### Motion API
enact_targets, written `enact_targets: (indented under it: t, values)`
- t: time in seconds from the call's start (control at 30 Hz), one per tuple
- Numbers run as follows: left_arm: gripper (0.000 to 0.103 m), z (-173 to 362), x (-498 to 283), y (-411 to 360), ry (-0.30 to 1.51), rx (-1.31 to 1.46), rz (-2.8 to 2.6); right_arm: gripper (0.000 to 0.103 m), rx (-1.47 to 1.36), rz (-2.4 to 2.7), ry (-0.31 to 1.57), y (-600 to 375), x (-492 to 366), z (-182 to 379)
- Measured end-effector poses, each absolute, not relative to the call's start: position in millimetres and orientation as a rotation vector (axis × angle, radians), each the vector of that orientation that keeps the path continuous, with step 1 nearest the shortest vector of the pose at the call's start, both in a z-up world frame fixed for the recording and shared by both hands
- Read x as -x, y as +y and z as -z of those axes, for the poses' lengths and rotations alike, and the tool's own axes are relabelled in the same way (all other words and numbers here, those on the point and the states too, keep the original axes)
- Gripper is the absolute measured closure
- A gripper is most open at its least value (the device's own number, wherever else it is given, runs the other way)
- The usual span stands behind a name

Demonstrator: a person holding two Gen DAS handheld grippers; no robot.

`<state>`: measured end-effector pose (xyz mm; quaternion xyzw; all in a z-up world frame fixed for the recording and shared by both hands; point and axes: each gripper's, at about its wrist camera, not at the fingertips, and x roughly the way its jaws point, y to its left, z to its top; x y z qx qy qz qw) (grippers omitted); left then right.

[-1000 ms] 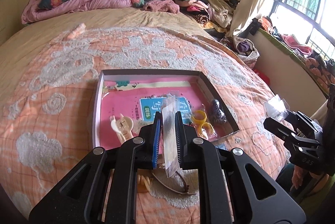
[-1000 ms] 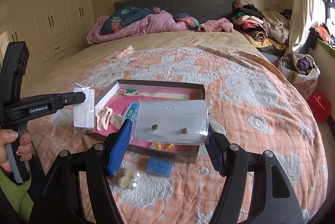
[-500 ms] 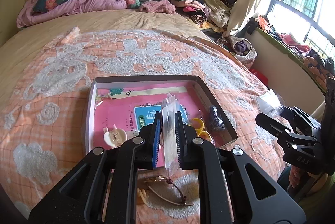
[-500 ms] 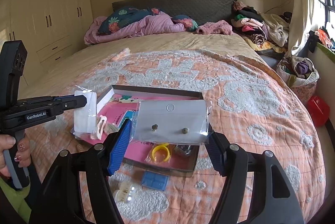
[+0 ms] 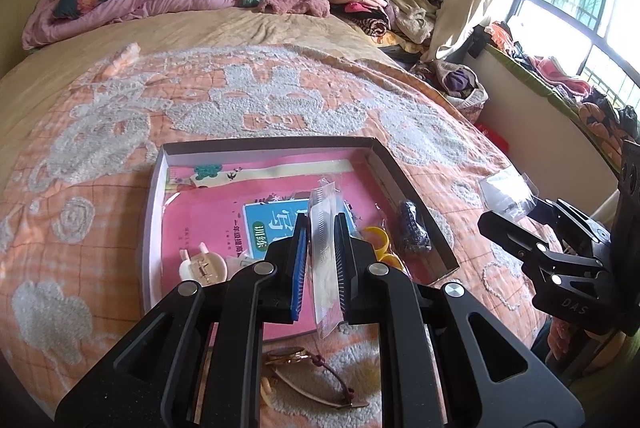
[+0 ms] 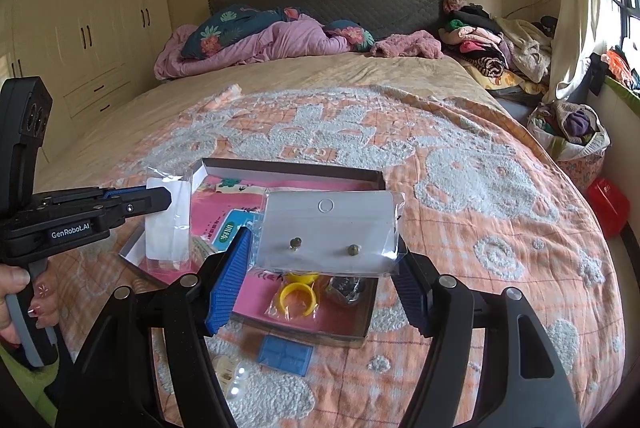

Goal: Organize jewelry
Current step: 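Carry the packet into the box with the left tool while the right tool carries the earring card there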

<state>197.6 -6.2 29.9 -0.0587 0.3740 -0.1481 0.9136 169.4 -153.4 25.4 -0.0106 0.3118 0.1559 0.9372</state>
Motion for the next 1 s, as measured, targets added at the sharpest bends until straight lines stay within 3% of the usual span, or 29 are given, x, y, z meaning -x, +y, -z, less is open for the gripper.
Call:
enact_targets:
  t: [1.0]
  values:
    - [0.096,19.2,-230.7,-20.1,0.871,0.102,0.338,0.037,0.068,-0.326,0.752,-138.0,-204.0,25.4]
